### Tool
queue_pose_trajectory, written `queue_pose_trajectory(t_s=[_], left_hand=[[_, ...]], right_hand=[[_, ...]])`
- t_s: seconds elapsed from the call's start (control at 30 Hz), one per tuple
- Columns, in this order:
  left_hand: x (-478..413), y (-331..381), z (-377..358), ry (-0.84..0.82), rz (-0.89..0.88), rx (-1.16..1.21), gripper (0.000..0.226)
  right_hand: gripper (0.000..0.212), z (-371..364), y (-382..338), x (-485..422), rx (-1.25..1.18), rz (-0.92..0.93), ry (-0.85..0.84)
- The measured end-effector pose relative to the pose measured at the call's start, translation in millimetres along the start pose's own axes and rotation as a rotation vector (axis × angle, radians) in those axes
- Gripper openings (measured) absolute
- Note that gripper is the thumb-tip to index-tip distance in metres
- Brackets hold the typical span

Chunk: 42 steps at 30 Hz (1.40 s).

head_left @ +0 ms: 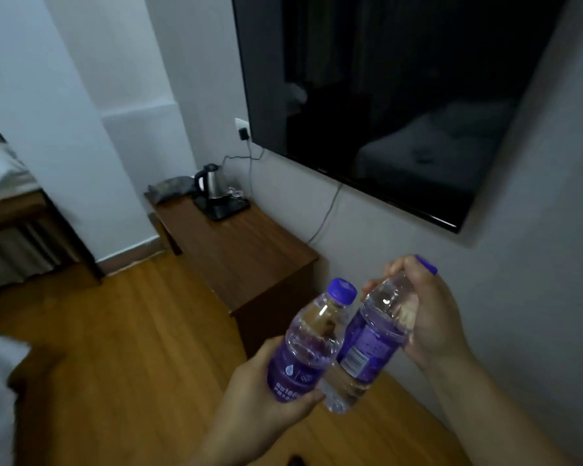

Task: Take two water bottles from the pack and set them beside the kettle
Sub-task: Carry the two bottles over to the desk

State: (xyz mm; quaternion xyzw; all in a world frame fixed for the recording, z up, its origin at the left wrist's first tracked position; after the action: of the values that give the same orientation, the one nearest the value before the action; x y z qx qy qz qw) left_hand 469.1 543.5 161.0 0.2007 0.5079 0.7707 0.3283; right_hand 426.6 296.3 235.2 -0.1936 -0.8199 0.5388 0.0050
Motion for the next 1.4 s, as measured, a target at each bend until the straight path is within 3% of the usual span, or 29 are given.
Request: queue_pose_trajectory(t_s=[0.17,0.6,0.8,0.93,1.1,1.4], left_hand=[[-56.5,-42.7,108.9,0.074,0.019,-0.008,0.071],[-218.6,-145.5,396.7,0.121,0.038,-0.017,0.07],[-300.8,-214.8,507.3,-0.002,-0.032,0.016,0.072],[-355.4,-245.3,574.8,-0.143,-0.05,0.058,0.071],[-429.6,-276.5,640.5,-0.248,-0.087,0.072,0.069],[-597.6,-358.1,732.9,-0.358,-0.068,-0.044,0.073]], right_hand=[[0.026,-73.6,54.7,-116.1,-0.054,0.046,-0.135],[0.02,-237.1,178.7,-411.5,-0.093,0.01,-0.186],[0.023,-288.4,233.4,-502.3,0.02,0.052,-0.05],[0.051,-324.3,256.2,-552.4,0.026,0.115,0.029],[0.027,-349.5,284.4,-613.6,-0.012,0.188,0.117],[0.041,-346.2,363.6,-776.2,-0.049,0.202,0.215]])
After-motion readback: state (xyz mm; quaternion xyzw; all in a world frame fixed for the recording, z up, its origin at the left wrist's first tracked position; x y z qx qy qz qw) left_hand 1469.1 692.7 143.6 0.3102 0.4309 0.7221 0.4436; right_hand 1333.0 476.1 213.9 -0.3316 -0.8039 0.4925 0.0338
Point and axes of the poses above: each hand's wrist, its own x-axis away from the middle knuckle, its own z-axis out of the back of the hand, y = z × x, the point moved 7 cm from there along -x, towards the middle knuckle, and after that the axes turned 11 degrees about -y, right-handed, at the moved point
